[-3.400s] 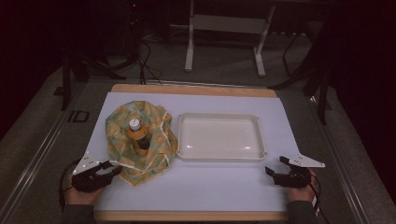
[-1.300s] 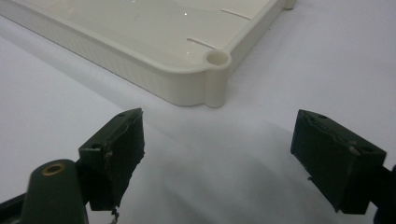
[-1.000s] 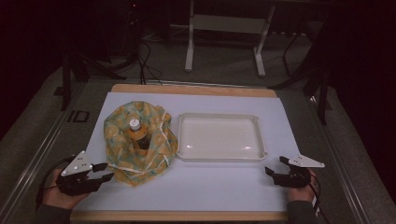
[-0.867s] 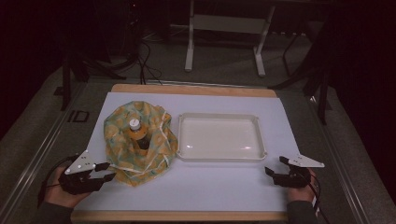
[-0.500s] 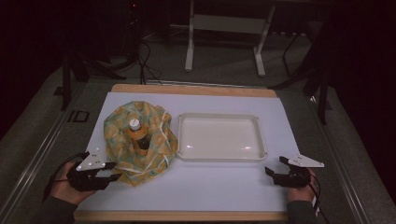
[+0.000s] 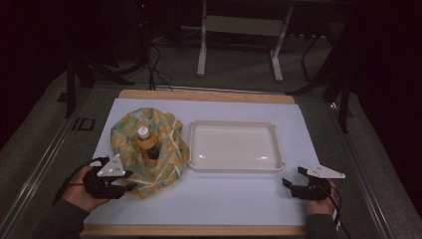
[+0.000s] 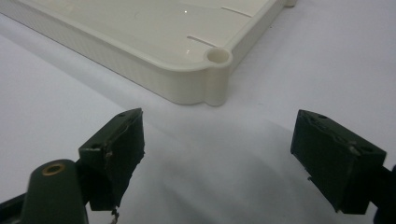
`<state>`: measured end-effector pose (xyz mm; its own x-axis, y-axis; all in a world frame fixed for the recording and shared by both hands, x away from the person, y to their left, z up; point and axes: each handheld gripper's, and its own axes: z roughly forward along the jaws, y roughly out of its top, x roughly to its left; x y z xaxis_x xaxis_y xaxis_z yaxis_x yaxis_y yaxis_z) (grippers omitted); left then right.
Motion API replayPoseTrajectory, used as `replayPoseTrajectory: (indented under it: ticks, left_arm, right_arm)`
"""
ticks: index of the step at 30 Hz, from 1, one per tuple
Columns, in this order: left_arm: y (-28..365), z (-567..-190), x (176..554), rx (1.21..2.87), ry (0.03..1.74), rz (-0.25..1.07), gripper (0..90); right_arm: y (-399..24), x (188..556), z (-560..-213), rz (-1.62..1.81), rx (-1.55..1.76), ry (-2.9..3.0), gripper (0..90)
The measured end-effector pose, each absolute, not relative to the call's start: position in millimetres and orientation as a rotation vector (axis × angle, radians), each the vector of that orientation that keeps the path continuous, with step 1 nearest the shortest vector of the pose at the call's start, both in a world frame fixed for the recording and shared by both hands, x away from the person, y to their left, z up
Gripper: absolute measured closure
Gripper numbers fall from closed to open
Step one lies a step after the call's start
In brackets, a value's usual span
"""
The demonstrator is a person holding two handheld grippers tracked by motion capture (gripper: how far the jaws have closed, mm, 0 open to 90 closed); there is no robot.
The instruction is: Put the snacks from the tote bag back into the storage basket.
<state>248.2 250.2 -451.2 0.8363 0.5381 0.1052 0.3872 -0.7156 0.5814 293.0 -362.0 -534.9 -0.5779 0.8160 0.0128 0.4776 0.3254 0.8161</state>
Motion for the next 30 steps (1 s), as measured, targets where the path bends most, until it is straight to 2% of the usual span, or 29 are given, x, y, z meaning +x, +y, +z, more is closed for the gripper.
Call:
replayPoseTrajectory:
  ticks: [11,14,30]
  left_arm:
    - [236.4,-434.8,261.7,2.476,0.627,0.381,55.0]
    - [235.0,-432.1,265.2,2.462,0.625,0.382,54.2]
    - [225.4,-410.0,276.8,2.471,0.593,0.405,53.0]
  right_arm:
    - [-362.2,292.8,-534.8,1.153,1.136,2.199,17.0]
    - [-362.6,292.5,-534.6,1.158,1.142,2.195,19.9]
    - [-362.8,292.5,-534.6,1.16,1.139,2.197,18.6]
